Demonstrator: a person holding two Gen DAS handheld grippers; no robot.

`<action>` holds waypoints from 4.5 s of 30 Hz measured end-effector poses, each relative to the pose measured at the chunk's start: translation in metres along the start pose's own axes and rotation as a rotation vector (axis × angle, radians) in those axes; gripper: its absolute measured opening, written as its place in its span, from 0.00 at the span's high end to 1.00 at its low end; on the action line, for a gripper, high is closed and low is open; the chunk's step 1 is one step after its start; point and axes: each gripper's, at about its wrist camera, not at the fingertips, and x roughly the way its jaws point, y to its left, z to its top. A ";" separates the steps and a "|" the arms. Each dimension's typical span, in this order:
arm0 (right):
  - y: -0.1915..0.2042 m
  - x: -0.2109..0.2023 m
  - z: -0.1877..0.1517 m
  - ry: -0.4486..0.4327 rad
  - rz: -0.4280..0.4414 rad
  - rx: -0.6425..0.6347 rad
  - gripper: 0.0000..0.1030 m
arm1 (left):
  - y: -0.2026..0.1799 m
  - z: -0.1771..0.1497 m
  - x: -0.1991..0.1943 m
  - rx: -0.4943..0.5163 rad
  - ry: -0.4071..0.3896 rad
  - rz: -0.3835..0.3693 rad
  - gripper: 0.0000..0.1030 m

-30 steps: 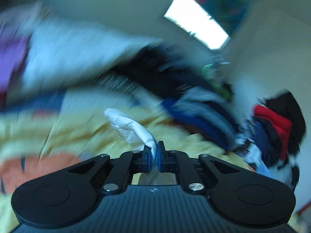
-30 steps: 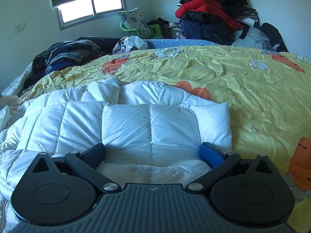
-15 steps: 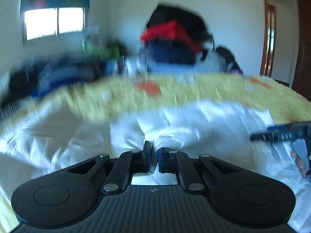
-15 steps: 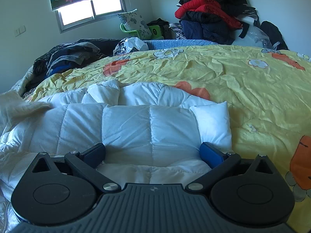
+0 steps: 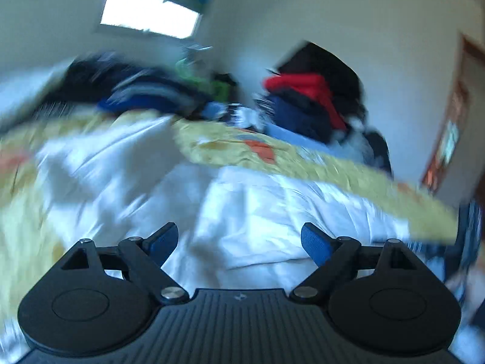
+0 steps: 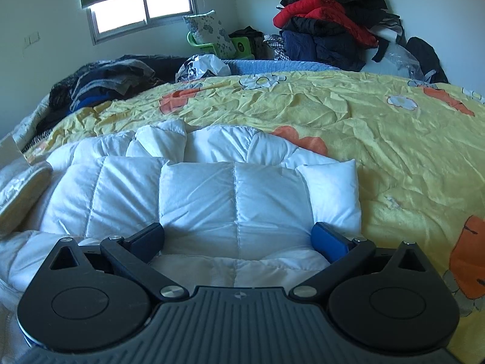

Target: Fold small clothes

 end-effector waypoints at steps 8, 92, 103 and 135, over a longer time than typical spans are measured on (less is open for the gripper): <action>0.039 -0.047 0.040 -0.035 0.224 0.172 0.00 | 0.094 0.019 -0.011 -0.582 -0.057 0.007 0.14; -0.090 -0.050 0.020 0.222 0.486 0.615 0.87 | -0.034 -0.010 0.071 -0.494 0.282 -0.094 0.83; -0.093 -0.025 -0.018 0.246 0.409 0.674 0.81 | -0.029 -0.003 0.047 -0.326 0.395 -0.219 0.44; 0.035 -0.027 -0.026 0.021 0.143 0.006 0.16 | -0.017 0.019 0.118 0.255 0.225 0.207 0.19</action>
